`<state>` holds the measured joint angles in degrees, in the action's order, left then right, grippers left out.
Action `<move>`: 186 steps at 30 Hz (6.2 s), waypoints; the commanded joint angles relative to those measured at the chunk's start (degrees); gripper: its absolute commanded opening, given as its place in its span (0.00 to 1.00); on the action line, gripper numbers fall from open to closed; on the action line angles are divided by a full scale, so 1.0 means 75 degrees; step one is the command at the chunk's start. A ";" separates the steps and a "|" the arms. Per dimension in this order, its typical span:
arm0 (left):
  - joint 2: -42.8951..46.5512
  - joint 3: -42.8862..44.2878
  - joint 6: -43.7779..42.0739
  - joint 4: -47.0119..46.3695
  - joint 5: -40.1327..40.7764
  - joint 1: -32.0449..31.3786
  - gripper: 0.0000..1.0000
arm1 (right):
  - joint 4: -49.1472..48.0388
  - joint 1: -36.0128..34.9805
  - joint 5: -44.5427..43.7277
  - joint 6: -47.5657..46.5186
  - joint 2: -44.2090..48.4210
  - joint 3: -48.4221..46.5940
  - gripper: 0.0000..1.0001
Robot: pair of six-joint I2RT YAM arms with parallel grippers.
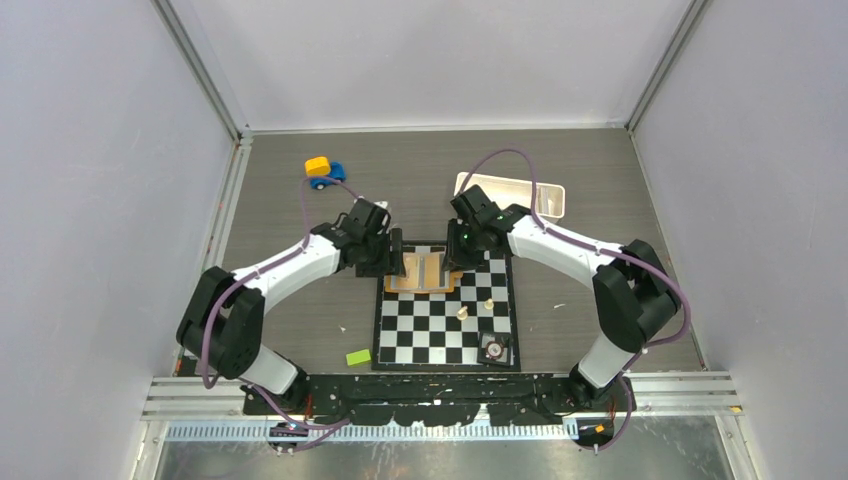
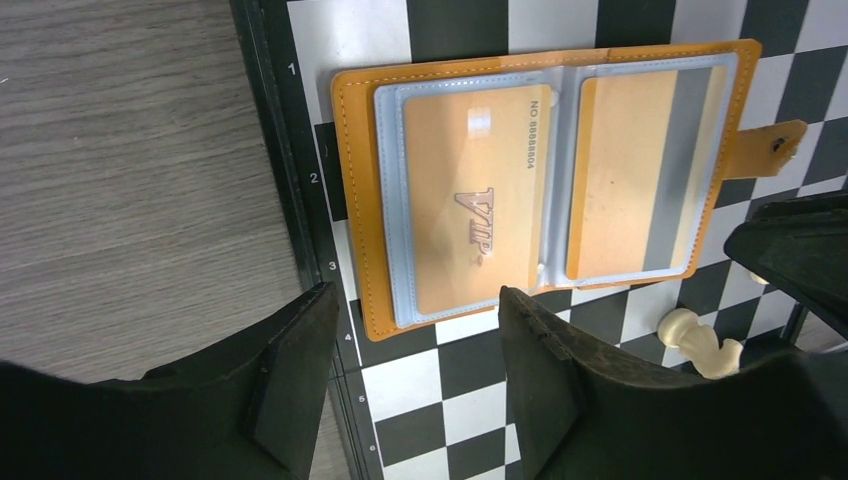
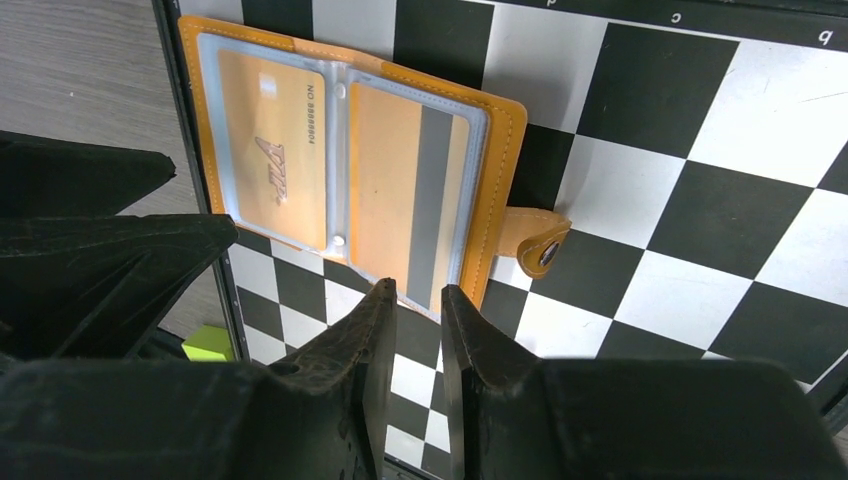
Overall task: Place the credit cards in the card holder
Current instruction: Turn over the card slot in the card holder, then pick up the credit card from the storage box.
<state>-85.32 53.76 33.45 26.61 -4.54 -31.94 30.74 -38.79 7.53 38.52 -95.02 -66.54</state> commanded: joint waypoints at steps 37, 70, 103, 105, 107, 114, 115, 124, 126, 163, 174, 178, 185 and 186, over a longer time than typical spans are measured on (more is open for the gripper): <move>-0.0422 -0.0159 -0.0196 -0.0437 -0.0304 0.0040 0.41 | -0.1081 -0.0029 0.0550 0.0382 -0.0033 0.0256 0.16; -0.0252 -0.0289 -0.0036 -0.0583 -0.0522 0.0040 0.40 | -0.1771 -0.0348 0.1130 0.0443 -0.0082 -0.0046 0.32; 0.2224 -0.0866 -0.0112 0.0670 0.0382 0.0606 0.58 | -0.2395 -0.0533 0.1234 0.0428 -0.0460 -0.0335 0.53; 0.2243 -0.0804 -0.0154 0.0712 0.0350 0.0652 0.58 | -0.2325 -0.0544 0.1122 0.0429 -0.0515 -0.0349 0.53; 0.2256 -0.0734 -0.0212 0.0783 0.0303 0.0693 0.58 | -0.2141 -0.0544 0.0865 0.0415 -0.0573 -0.0389 0.53; 0.2383 -0.0463 -0.0460 0.1096 0.0188 0.0851 0.59 | -0.1690 -0.0550 0.0074 0.0149 -0.0409 -0.0345 0.53; 0.2393 -0.0413 -0.0511 0.1134 0.0137 0.0868 0.59 | -0.1577 -0.0556 -0.0014 0.0059 -0.0347 -0.0375 0.54; 0.2047 0.0964 -0.1368 0.2061 -0.0587 0.1166 0.65 | -0.0375 -0.0190 -0.0835 -0.0719 0.0237 -0.0660 0.60; 0.2005 0.1339 -0.1600 0.2303 -0.0672 0.1328 0.71 | -0.0015 0.0132 -0.0980 -0.1045 0.0476 -0.0768 0.63; 0.1966 0.1450 -0.2620 0.2124 0.0640 0.2592 0.95 | 0.2919 0.4298 -0.2020 -0.3728 -0.3849 -0.5412 0.55; 0.1920 0.1434 -0.2620 0.2124 0.0640 0.2627 0.95 | 0.2932 0.4295 -0.1485 -0.3590 -0.3482 -0.5483 0.54; 0.1919 0.1441 -0.2620 0.2121 0.0640 0.2639 0.95 | 0.2989 0.4294 -0.1501 -0.3570 -0.3377 -0.5511 0.53; 0.1907 0.1425 -0.2612 0.2124 0.0640 0.2642 0.95 | 0.3024 0.4295 -0.1499 -0.3547 -0.3236 -0.5541 0.51; 0.1907 0.1425 -0.2609 0.2121 0.0640 0.2645 0.95 | 0.3039 0.4293 -0.1497 -0.3543 -0.3220 -0.5543 0.50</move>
<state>-70.94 64.58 14.50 44.36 -0.40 -12.60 52.84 -6.26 -5.19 11.11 -124.11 -105.47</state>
